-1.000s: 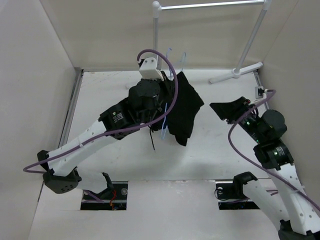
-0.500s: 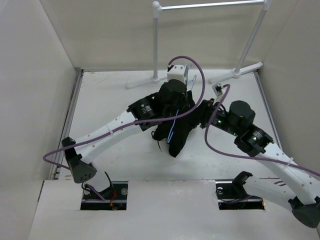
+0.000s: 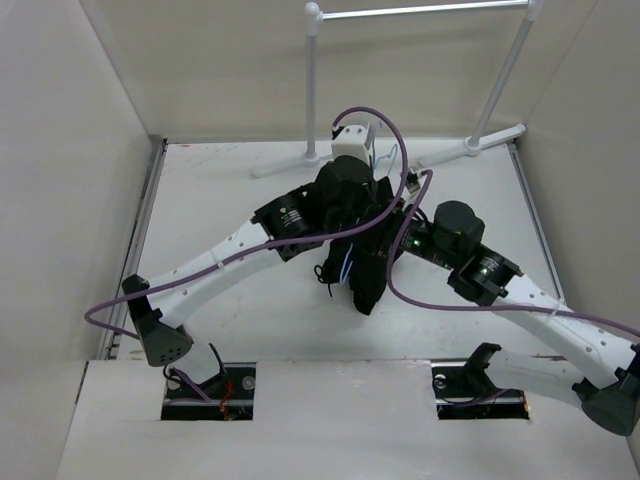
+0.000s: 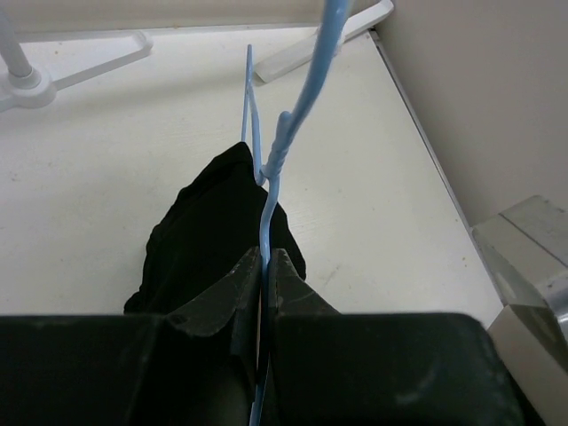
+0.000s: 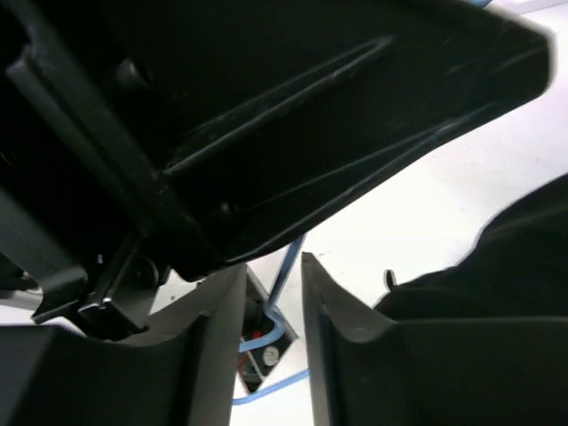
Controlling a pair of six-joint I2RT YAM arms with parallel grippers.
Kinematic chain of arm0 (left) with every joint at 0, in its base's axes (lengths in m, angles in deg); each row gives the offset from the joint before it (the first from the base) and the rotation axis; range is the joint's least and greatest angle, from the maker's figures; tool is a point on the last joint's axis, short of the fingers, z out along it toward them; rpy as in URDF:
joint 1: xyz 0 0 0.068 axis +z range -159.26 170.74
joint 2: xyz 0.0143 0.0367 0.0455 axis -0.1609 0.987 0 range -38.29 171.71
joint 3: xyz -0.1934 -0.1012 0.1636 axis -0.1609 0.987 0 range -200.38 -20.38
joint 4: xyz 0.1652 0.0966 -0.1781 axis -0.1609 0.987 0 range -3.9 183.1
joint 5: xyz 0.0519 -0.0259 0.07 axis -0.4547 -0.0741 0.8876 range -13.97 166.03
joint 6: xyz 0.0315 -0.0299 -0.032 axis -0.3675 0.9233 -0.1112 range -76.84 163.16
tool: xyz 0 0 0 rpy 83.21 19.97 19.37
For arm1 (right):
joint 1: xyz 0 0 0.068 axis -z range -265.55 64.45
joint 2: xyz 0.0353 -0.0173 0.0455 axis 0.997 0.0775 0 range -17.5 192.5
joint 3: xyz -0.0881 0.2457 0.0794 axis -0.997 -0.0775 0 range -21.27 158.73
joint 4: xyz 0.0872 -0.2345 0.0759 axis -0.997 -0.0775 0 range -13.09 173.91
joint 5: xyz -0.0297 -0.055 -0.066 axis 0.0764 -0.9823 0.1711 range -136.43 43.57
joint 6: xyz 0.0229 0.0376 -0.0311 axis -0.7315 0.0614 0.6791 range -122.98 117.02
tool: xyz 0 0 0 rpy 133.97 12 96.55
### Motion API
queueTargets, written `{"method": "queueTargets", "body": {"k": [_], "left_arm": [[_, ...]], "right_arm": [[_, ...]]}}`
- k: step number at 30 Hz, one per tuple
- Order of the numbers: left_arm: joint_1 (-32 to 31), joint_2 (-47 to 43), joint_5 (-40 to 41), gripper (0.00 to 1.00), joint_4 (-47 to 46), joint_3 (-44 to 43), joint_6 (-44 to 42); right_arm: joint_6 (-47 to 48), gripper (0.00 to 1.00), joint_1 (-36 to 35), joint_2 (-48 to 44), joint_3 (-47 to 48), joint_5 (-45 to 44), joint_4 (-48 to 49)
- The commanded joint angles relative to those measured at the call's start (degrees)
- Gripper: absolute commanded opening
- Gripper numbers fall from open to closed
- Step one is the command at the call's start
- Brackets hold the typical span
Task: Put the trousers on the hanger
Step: Place the hanger at the clothesline.
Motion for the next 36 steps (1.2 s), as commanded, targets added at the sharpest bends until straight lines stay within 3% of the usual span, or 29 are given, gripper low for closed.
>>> {"method": "queueTargets", "body": {"k": [1, 2, 4, 7, 11, 15, 24, 29, 36], "left_arm": [[-0.1, -2.7, -0.1, 0.0, -5.8, -1.9, 1.3], [0.0, -2.8, -0.3, 0.0, -5.9, -1.8, 1.4], [0.4, -3.2, -0.4, 0.02, -5.9, -1.6, 1.7], [1.3, -4.4, -0.1, 0.13, -5.9, -0.2, 2.8], [4.0, -8.8, -1.2, 0.39, -9.5, 4.9, 5.5], [7.1, -14.7, -4.6, 0.5, -14.4, 11.2, 8.4], [13.8, -24.1, -6.1, 0.5, -10.4, 19.3, 10.8], [16.8, -28.2, -6.2, 0.5, -6.7, 28.5, 12.8], [19.9, -34.9, -6.2, 0.51, -2.5, 40.6, 15.8]], "right_arm": [[-1.3, 0.27, -0.7, 1.5, 0.0, -1.1, 6.3], [-1.5, 0.18, -0.9, 1.6, -0.1, -1.5, 6.4], [-2.1, 0.1, -1.2, 0.9, -0.2, -2.3, 7.1], [-2.7, 0.06, -1.4, -1.4, 0.2, -4.1, 7.0], [-3.6, 0.04, -0.3, -3.5, 1.1, -3.9, 6.1], [-3.7, 0.03, 4.2, -2.8, 2.7, -1.4, 4.6], [-0.9, 0.02, 18.4, 6.4, 15.1, 6.5, 2.5], [0.2, 0.01, 28.9, 19.7, 31.9, 10.4, -1.2], [-0.4, 0.01, 35.6, 37.6, 54.4, 11.7, -7.2]]}}
